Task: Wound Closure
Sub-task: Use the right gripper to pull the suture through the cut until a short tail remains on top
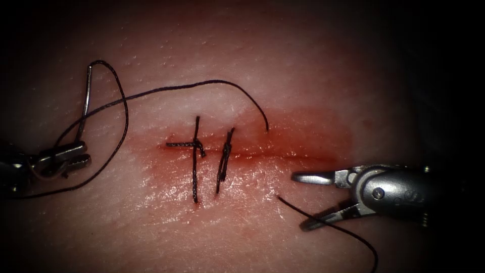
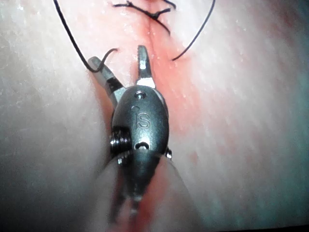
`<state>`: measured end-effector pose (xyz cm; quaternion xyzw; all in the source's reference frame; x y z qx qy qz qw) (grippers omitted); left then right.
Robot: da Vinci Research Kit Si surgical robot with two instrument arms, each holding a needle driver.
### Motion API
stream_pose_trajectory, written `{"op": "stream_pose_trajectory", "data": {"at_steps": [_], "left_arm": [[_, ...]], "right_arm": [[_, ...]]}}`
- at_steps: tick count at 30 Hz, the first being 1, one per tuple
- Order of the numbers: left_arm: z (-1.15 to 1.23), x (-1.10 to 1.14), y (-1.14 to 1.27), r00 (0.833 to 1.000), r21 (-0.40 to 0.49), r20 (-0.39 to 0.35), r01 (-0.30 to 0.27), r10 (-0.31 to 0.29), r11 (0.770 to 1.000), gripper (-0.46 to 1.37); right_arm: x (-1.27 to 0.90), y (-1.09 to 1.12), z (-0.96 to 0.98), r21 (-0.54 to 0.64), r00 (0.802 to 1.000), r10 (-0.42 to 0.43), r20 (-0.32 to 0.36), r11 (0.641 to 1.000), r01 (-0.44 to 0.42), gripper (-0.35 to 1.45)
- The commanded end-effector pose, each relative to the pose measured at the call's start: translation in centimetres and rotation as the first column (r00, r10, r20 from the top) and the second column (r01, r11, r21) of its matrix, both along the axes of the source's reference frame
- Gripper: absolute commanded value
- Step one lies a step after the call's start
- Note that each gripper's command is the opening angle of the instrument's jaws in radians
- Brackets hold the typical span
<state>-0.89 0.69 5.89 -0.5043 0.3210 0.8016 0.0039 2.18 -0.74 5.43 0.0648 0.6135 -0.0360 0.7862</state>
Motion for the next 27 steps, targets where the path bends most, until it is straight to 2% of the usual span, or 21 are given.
{"op": "stream_pose_trajectory", "data": {"at_steps": [1, 7, 9, 11, 12, 13, 18, 27], "left_arm": [[0.01, 0.00, 0.00, 1.000, 0.001, -0.002, -0.003, 0.003, 1.000, -0.35], [0.01, 0.00, -0.01, 1.000, 0.001, -0.002, -0.003, 0.003, 1.000, -0.35], [0.01, 0.00, -0.01, 1.000, 0.001, -0.002, -0.003, 0.003, 1.000, -0.35], [0.01, 0.00, -0.01, 1.000, 0.001, -0.002, -0.003, 0.003, 1.000, -0.35], [0.01, 0.00, -0.01, 1.000, 0.001, -0.002, -0.003, 0.003, 1.000, -0.35], [0.01, 0.00, -0.01, 1.000, 0.001, -0.002, -0.003, 0.003, 1.000, -0.35], [0.02, -0.02, 0.00, 1.000, 0.001, -0.002, -0.002, 0.002, 1.000, -0.35], [0.04, -0.06, 0.03, 1.000, 0.003, -0.005, -0.001, 0.001, 1.000, -0.35]], "right_arm": [[0.01, 0.00, 0.01, 0.007, 1.000, -0.002, 0.001, 1.000, 0.002, 1.18], [0.08, -0.02, 0.01, 0.029, 1.000, 0.006, 0.004, 1.000, -0.006, 1.07], [0.09, -0.03, 0.01, 0.034, 1.000, 0.008, 0.004, 0.999, -0.008, 0.96], [0.10, -0.03, 0.01, 0.034, 1.000, 0.007, 0.004, 0.999, -0.007, 0.77], [0.10, -0.03, 0.01, 0.034, 1.000, 0.006, 0.003, 0.999, -0.006, 0.46], [0.09, -0.04, 0.00, 0.037, 1.000, -0.002, -0.004, 0.999, 0.002, -0.35], [0.08, -0.05, -0.03, 0.038, 1.000, -0.005, -0.007, 0.999, 0.005, -0.35], [0.13, -0.35, -0.23, 0.043, 0.999, -0.051, -0.003, 0.998, 0.051, -0.35]]}}
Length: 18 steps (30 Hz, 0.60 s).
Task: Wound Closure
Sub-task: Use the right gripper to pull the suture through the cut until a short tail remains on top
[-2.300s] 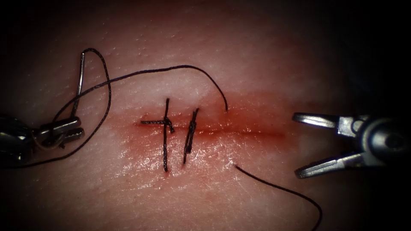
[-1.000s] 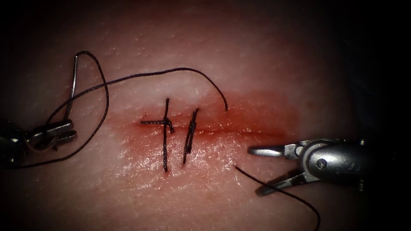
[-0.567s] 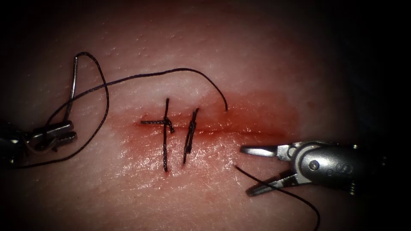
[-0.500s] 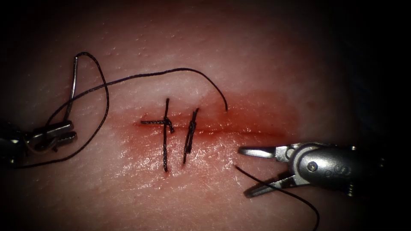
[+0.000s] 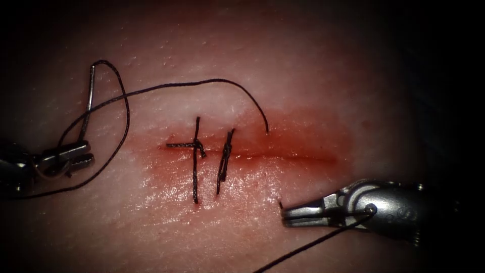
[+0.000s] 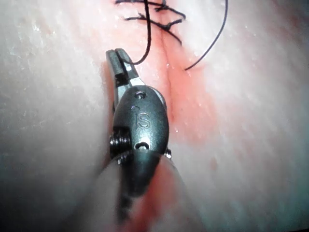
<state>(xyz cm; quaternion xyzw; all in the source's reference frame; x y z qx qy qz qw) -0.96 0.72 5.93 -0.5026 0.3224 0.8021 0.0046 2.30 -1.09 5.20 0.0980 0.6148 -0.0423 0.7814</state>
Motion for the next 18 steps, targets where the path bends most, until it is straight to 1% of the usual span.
{"op": "stream_pose_trajectory", "data": {"at_steps": [1, 4, 10, 12, 13, 14, 16, 18], "left_arm": [[0.00, 0.00, 0.00, 1.000, 0.004, -0.003, -0.004, 0.004, 1.000, -0.35], [0.00, -0.02, 0.01, 1.000, 0.006, -0.007, -0.003, 0.003, 1.000, -0.35], [0.00, -0.03, 0.03, 1.000, 0.007, -0.006, -0.002, 0.002, 1.000, -0.35], [0.01, -0.05, 0.04, 1.000, 0.007, -0.005, -0.003, 0.003, 1.000, -0.35], [0.01, -0.05, 0.04, 1.000, 0.007, -0.005, -0.003, 0.003, 1.000, -0.35], [0.01, -0.06, 0.04, 1.000, 0.007, -0.006, -0.002, 0.002, 1.000, -0.35], [0.01, -0.06, 0.04, 1.000, 0.008, -0.009, 0.002, -0.002, 1.000, -0.35], [0.00, -0.02, 0.05, 1.000, 0.011, -0.012, 0.001, -0.001, 1.000, -0.35]], "right_arm": [[0.01, -0.02, -0.02, -0.002, 1.000, -0.002, 0.007, 1.000, 0.002, -0.35], [0.06, -0.15, -0.13, -0.009, 1.000, -0.011, 0.027, 1.000, 0.011, -0.35], [0.18, -0.42, -0.43, -0.008, 1.000, -0.027, 0.014, 1.000, 0.027, -0.35], [0.25, -0.55, -0.58, -0.011, 0.999, -0.034, 0.006, 0.999, 0.035, -0.35], [0.27, -0.59, -0.62, -0.010, 0.999, -0.037, 0.003, 0.999, 0.037, -0.35], [0.34, -0.69, -0.74, -0.008, 0.999, -0.050, -0.002, 0.999, 0.050, -0.35], [0.38, -0.75, -0.81, -0.017, 0.999, -0.051, 0.005, 0.999, 0.051, -0.35], [0.45, -0.87, -0.95, -0.038, 0.997, -0.072, 0.016, 0.997, 0.072, -0.35]]}}
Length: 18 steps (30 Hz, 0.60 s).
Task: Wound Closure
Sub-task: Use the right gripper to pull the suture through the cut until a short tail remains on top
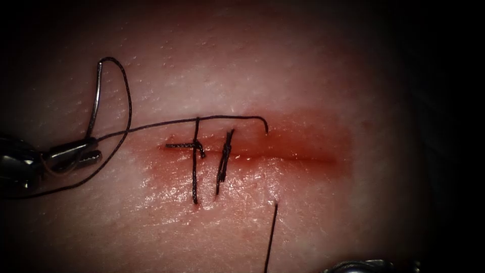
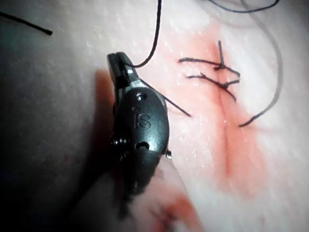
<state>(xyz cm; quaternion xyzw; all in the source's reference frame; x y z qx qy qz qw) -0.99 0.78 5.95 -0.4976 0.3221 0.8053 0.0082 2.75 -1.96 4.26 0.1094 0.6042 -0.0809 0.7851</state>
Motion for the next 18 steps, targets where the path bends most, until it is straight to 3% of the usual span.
{"op": "stream_pose_trajectory", "data": {"at_steps": [1, 18], "left_arm": [[-0.02, 0.02, 0.00, 1.000, 0.005, -0.003, -0.008, 0.008, 1.000, -0.35], [-0.01, 0.05, -0.02, 1.000, 0.008, 0.001, -0.008, 0.008, 1.000, -0.35]], "right_arm": [[0.02, -0.02, -0.03, -0.008, 1.000, 0.004, 0.000, 1.000, -0.004, -0.35], [0.22, -0.50, -0.44, -0.020, 1.000, -0.008, -0.019, 1.000, 0.007, -0.35]]}}
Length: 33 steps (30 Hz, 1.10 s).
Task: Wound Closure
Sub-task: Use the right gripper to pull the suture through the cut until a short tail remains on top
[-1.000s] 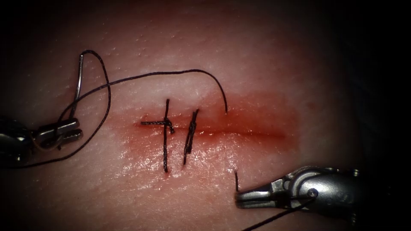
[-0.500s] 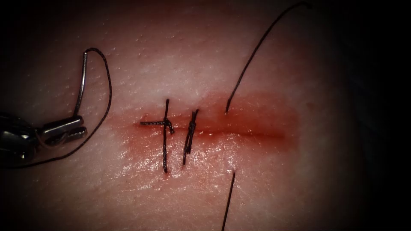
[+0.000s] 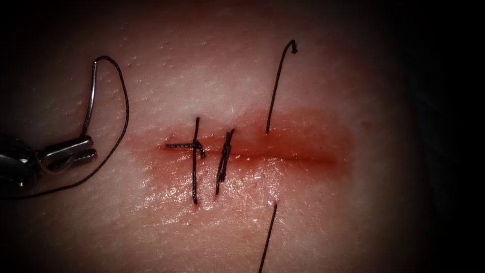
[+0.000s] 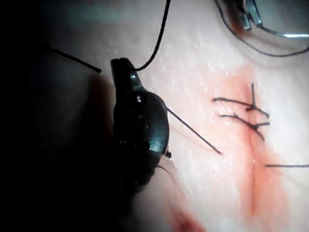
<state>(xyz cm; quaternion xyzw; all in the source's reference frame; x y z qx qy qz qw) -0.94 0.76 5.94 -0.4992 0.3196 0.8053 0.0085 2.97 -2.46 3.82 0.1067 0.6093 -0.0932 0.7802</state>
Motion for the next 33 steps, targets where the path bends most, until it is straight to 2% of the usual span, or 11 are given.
{"op": "stream_pose_trajectory", "data": {"at_steps": [1, 16, 25, 33], "left_arm": [[0.01, 0.00, 0.00, 1.000, 0.004, -0.002, -0.005, 0.005, 1.000, -0.35], [0.04, 0.03, 0.01, 1.000, 0.003, -0.001, -0.007, 0.007, 1.000, -0.35], [0.05, 0.03, 0.01, 1.000, 0.002, -0.001, -0.007, 0.007, 1.000, -0.35], [0.05, 0.03, 0.00, 1.000, 0.002, -0.001, -0.007, 0.007, 1.000, -0.35]], "right_arm": [[0.02, -0.03, -0.03, -0.004, 1.000, 0.005, -0.004, 1.000, -0.005, -0.35], [0.13, -0.25, -0.25, -0.005, 0.999, -0.008, -0.039, 1.000, 0.008, -0.35], [0.26, -0.47, -0.43, -0.017, 0.998, -0.030, -0.062, 0.999, 0.029, -0.35], [0.31, -0.64, -0.47, -0.010, 0.997, -0.042, -0.066, 0.999, 0.041, -0.35]]}}
